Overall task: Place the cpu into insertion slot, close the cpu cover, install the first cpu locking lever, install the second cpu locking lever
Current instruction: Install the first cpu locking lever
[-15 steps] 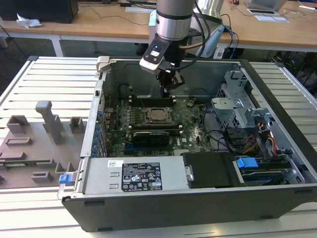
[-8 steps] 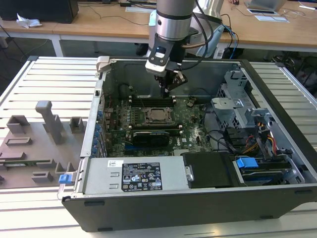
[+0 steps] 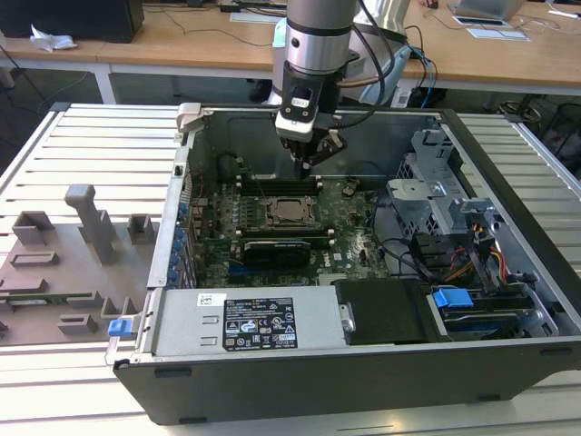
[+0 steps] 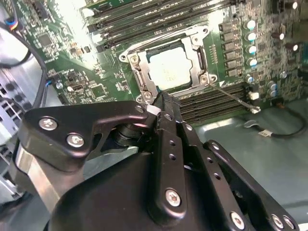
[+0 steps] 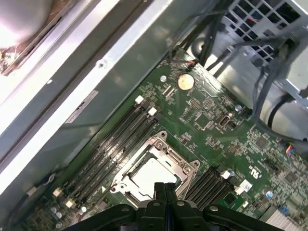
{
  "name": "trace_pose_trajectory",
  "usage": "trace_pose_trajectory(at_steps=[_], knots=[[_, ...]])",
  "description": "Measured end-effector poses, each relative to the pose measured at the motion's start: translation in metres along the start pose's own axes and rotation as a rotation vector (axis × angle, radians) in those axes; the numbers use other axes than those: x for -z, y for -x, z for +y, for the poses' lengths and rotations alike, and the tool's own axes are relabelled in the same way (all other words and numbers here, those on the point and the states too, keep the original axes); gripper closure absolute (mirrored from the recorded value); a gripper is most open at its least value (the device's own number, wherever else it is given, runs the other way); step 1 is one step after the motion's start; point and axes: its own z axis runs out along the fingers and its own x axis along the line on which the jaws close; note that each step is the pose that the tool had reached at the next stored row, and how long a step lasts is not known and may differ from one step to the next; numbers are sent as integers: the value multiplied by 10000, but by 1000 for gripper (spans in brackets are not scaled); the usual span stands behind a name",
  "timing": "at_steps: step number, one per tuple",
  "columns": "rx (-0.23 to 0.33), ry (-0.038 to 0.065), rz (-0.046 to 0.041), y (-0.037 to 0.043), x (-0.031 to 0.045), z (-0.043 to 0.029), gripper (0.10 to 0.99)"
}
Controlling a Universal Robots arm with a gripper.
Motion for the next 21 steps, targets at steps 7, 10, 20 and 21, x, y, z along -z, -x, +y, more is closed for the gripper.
trace_pose_trajectory(at_steps=[7, 10, 20, 21], knots=[[1404, 6, 1, 0, 0, 0, 980], [1934, 9, 2, 0, 0, 0, 980], [3766, 16, 3, 0, 0, 0, 980], [3954, 18, 4, 0, 0, 0, 980]])
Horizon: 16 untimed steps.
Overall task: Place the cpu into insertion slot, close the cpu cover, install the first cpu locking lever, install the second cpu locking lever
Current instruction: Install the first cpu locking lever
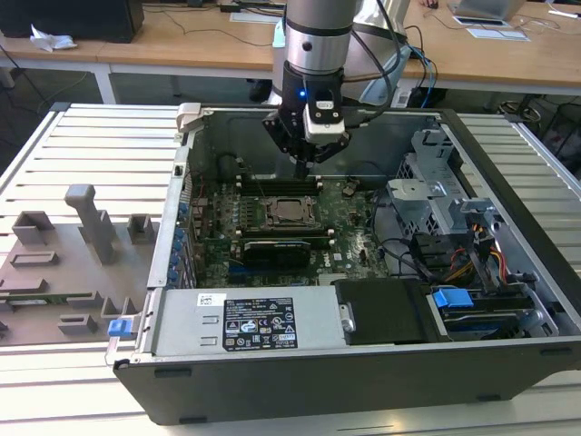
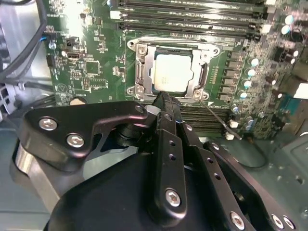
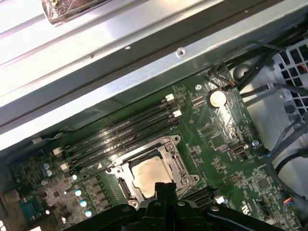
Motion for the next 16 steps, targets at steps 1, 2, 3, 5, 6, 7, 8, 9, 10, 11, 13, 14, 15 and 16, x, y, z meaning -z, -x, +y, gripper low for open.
trace_pose_trajectory(at_steps=[1, 2, 3, 5, 6, 7, 8, 9, 10, 11, 13, 14, 15, 16], knots=[[132, 0, 0, 0, 0, 0, 980], [319, 0, 1, 0, 0, 0, 980], [455, 1, 1, 0, 0, 0, 980], [827, 3, 1, 0, 0, 0, 980], [1044, 4, 1, 0, 0, 0, 980], [1151, 4, 1, 0, 0, 0, 980], [1365, 5, 2, 0, 0, 0, 980], [1480, 6, 2, 0, 0, 0, 980], [1596, 6, 2, 0, 0, 0, 980], [1837, 7, 2, 0, 0, 0, 980], [2256, 9, 2, 0, 0, 0, 980], [2383, 9, 2, 0, 0, 0, 980], [2497, 10, 2, 0, 0, 0, 980], [2608, 11, 4, 0, 0, 0, 980]])
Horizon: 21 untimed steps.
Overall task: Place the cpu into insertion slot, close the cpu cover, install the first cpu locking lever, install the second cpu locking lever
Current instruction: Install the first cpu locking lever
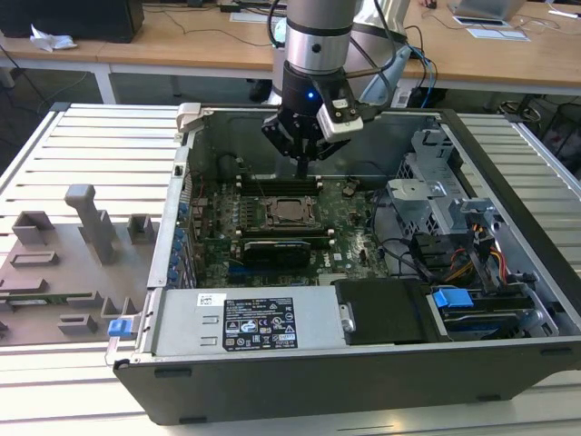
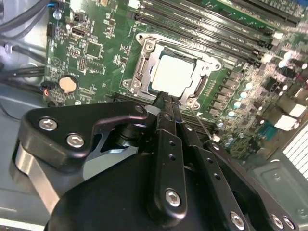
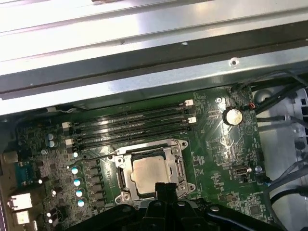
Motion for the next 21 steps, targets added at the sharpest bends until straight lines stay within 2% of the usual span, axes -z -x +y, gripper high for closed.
trace_pose_trajectory(at_steps=[6, 14, 21], knots=[[1293, 5, 1, 0, 0, 0, 980], [2143, 8, 1, 0, 0, 0, 980], [3212, 12, 3, 0, 0, 0, 980]])
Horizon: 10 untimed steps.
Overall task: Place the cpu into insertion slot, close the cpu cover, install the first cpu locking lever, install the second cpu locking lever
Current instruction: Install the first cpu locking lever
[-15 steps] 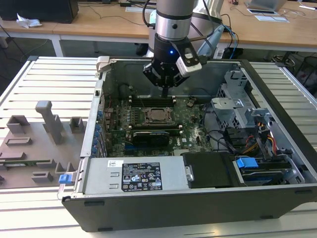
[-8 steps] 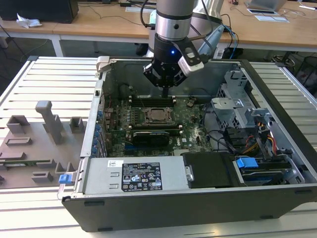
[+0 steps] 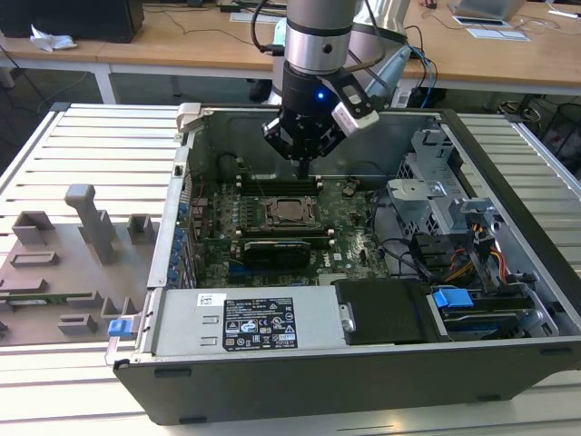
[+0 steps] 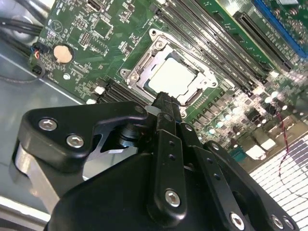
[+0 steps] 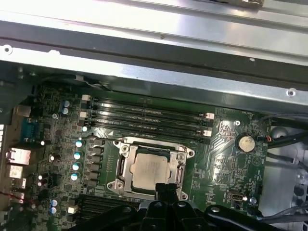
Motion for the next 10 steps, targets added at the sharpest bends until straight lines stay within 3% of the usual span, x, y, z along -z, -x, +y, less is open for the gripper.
trace_pose_trajectory(at_steps=[3, 7, 10], knots=[[416, 2, 0, 0, 0, 0, 980], [430, 2, 0, 1, 0, 0, 980], [-58, -1, 0, 1, -3, 0, 980]])
